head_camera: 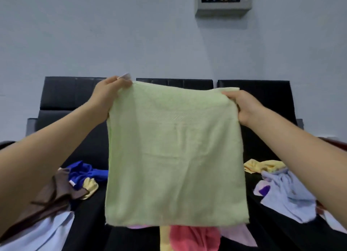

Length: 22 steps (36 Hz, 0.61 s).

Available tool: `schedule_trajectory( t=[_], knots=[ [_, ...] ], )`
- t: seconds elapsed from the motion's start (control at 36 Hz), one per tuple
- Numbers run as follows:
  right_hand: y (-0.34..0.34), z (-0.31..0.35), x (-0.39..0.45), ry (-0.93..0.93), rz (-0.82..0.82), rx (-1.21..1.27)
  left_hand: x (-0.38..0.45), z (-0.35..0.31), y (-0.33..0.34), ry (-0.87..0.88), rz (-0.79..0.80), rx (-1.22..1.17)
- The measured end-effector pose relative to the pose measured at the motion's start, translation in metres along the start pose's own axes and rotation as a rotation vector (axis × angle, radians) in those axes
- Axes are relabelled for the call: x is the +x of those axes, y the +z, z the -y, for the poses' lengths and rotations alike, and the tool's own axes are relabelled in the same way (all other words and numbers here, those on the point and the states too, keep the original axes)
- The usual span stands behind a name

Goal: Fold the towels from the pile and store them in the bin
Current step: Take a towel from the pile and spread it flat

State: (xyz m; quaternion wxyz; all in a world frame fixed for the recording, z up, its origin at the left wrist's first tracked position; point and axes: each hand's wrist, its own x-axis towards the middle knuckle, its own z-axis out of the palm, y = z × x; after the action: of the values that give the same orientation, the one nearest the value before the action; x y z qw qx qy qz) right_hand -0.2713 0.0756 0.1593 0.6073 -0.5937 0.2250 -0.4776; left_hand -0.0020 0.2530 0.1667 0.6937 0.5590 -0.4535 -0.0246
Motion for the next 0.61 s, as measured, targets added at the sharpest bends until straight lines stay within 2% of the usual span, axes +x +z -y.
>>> schedule_trajectory(
  t=[0.14, 0.31, 0.47, 0.61],
  knots=[
    [-0.010, -0.022, 0.004, 0.100, -0.052, -0.012, -0.004, 0.023, -0.007, -0.055, 0.193, 0.256],
    [-0.038, -0.092, 0.030, 0.166, -0.120, -0.469, -0.010, 0.093, 0.001, -0.111, 0.416, 0.562],
    [-0.056, -0.159, 0.044, 0.222, -0.070, -0.680, -0.010, 0.173, 0.027, -0.188, 0.452, 0.617],
    [-0.057, -0.198, 0.063, 0.204, -0.102, -0.631, -0.007, 0.232, 0.046, -0.239, 0.393, 0.689]
  ],
)
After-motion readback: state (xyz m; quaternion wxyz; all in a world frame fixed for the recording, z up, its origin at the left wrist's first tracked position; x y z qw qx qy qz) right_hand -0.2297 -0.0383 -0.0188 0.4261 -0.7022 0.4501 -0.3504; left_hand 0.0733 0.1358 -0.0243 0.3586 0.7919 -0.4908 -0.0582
